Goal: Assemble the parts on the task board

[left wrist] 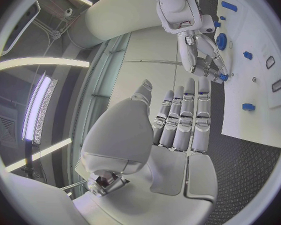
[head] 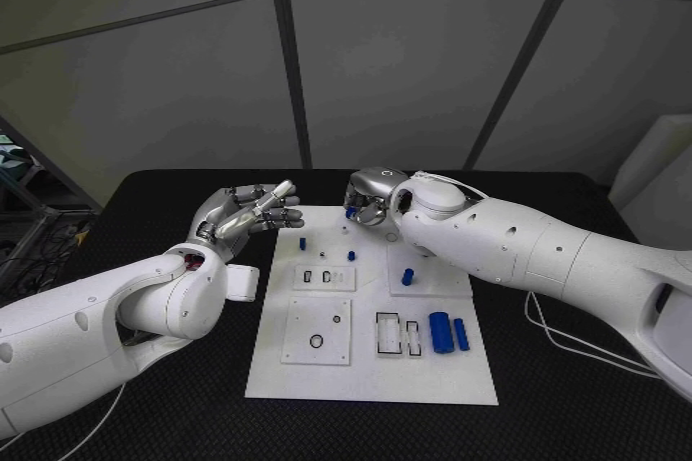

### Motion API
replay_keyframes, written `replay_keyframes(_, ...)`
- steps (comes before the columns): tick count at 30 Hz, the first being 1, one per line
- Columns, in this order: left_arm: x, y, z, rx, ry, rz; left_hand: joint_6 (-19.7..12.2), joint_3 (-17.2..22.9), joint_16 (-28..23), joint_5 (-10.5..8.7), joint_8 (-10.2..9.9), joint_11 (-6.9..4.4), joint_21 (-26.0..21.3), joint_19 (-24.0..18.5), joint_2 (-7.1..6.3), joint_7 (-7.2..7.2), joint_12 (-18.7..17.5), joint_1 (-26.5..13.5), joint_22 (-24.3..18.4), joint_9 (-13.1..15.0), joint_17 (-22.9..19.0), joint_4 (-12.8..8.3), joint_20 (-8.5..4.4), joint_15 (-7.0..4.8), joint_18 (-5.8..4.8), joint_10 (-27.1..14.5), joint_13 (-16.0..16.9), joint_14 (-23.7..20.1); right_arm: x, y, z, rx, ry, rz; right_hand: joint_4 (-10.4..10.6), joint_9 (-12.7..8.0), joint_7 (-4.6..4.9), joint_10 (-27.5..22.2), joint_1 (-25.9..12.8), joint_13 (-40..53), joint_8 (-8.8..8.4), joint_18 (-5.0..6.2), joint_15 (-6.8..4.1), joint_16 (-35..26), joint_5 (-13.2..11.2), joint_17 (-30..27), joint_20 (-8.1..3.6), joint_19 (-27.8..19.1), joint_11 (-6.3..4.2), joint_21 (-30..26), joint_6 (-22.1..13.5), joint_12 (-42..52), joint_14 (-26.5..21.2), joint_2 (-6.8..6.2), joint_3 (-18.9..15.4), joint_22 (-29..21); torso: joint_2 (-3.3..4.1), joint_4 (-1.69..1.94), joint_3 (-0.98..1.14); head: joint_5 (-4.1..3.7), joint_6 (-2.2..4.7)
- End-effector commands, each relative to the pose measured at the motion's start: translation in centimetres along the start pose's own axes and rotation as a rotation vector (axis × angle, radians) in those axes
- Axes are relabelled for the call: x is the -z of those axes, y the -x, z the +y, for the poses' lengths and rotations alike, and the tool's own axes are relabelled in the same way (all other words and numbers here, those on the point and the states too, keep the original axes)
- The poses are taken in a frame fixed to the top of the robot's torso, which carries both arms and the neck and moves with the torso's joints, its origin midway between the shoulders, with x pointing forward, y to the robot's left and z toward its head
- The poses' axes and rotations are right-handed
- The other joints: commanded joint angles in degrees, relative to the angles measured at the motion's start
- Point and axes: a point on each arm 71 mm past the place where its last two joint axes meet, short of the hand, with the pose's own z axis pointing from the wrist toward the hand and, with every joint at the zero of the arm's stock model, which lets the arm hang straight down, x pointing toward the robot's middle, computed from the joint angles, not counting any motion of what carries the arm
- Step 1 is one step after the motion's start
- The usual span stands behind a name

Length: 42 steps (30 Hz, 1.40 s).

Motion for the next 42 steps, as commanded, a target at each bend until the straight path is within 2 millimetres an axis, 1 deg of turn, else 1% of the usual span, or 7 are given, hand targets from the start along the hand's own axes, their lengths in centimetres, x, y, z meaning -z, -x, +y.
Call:
replay_keyframes(1,-0.1,-0.2,-0.2,0.001,-0.007,0.019,0.04,-0.28,-0.39,-0.32,-0.21,0.44,-0.33,0.28,0.49,0.38,-0.29,0.13,-0.06,-0.08,0.06,-0.20,0.10,0.31,0.26,-0.09,-0.06,0.01,-0.1,-0.1,-0.1,0.005,-0.005,0.023,0.32,-0.02,0.20,-0.88,-0.26,-0.12,0.13,-0.64,0.23,0.45,-0.04,-0.03,0.25,-0.32,0.02,-0.06,-0.49,-0.38,3.27,-0.52,-0.11,-0.19,0.01,-0.06,0.00,0.02,-0.08)
replay_keyframes(17,0.0,-0.1,-0.3,0.004,-0.006,0.026,-0.13,-0.39,-0.82,-0.33,-0.53,0.55,-0.50,0.21,0.64,0.46,-0.67,0.30,-0.18,-0.09,0.19,-0.44,0.18,0.41,0.25,-0.30,-0.08,-0.09,1.0,0.6,-0.4,-0.005,0.012,-0.030,1.15,-0.27,1.54,-11.17,-1.40,-0.20,0.24,0.66,1.94,-0.52,-0.89,-3.06,1.89,-4.38,2.02,-4.12,-8.65,0.05,1.76,-2.37,-4.09,-7.16,0.04,-0.33,0.13,0.27,0.20)
replay_keyframes(26,0.1,0.2,-0.3,0.003,-0.004,0.026,-0.13,-0.39,-0.82,-0.33,-0.53,0.55,-0.50,0.21,0.64,0.46,-0.67,0.30,-0.18,-0.09,0.19,-0.44,0.18,0.41,0.25,-0.30,-0.08,-0.09,5.4,2.5,-3.4,-0.107,-0.020,-0.114,2.30,0.14,1.48,-5.80,-1.86,0.31,0.95,0.08,1.40,1.27,-0.76,-1.20,1.64,-2.16,1.28,-2.62,-6.47,2.50,2.23,-1.90,-5.54,-4.20,-0.07,-1.18,0.51,-0.08,0.95)
replay_keyframes(32,0.0,0.4,-0.2,0.002,-0.001,0.023,-0.14,-0.41,-0.89,-0.33,-0.57,0.55,-0.52,0.19,0.66,0.46,-0.72,0.32,-0.20,-0.09,0.21,-0.48,0.19,0.42,0.25,-0.32,-0.08,-0.11,8.3,3.8,-5.8,-0.218,-0.091,-0.116,4.45,0.03,0.04,5.46,-3.57,4.78,0.81,-0.38,-0.90,3.01,0.87,0.77,-0.06,-0.30,-1.28,-1.18,-7.21,9.68,2.56,-4.40,-9.90,-1.57,0.01,-1.96,0.96,-0.68,1.71)
replay_keyframes(36,-0.1,0.4,-0.1,0.003,0.001,0.024,-0.14,-0.41,-0.89,-0.33,-0.57,0.55,-0.52,0.19,0.66,0.46,-0.72,0.32,-0.20,-0.09,0.21,-0.48,0.19,0.42,0.25,-0.32,-0.08,-0.11,9.2,3.8,-7.1,-0.235,-0.144,-0.063,6.65,0.06,-0.68,9.14,-3.56,11.99,1.04,-0.94,-1.51,4.85,0.97,3.49,-0.85,1.34,-2.10,0.05,-8.47,18.26,3.04,-5.58,-16.16,0.87,-0.04,-2.30,1.17,-0.96,2.05)
replay_keyframes(38,-0.2,0.3,-0.1,0.004,0.002,0.027,-0.14,-0.41,-0.89,-0.33,-0.57,0.55,-0.52,0.19,0.66,0.46,-0.72,0.32,-0.20,-0.09,0.21,-0.48,0.19,0.42,0.25,-0.32,-0.08,-0.11,9.4,3.6,-7.7,-0.236,-0.170,-0.034,10.22,0.38,0.28,2.35,0.12,29.32,2.33,-1.56,-2.61,6.63,1.70,5.84,-0.43,2.58,-2.11,1.05,-9.27,33.84,3.28,-3.66,-22.24,2.75,-0.06,-2.28,1.18,-1.10,2.10)
replay_keyframes(42,-0.3,0.2,0.0,0.006,0.003,0.030,-0.14,-0.41,-0.89,-0.33,-0.57,0.55,-0.52,0.19,0.66,0.46,-0.72,0.32,-0.20,-0.09,0.21,-0.48,0.19,0.42,0.25,-0.32,-0.08,-0.11,9.4,3.1,-8.7,-0.232,-0.213,0.016,14.30,0.38,-0.05,4.95,2.57,51.44,3.40,-2.00,-0.81,9.75,1.59,11.25,-0.38,4.59,-1.34,3.03,-10.97,54.85,4.08,-3.57,-25.15,6.57,0.03,-2.17,1.16,-1.10,1.97)
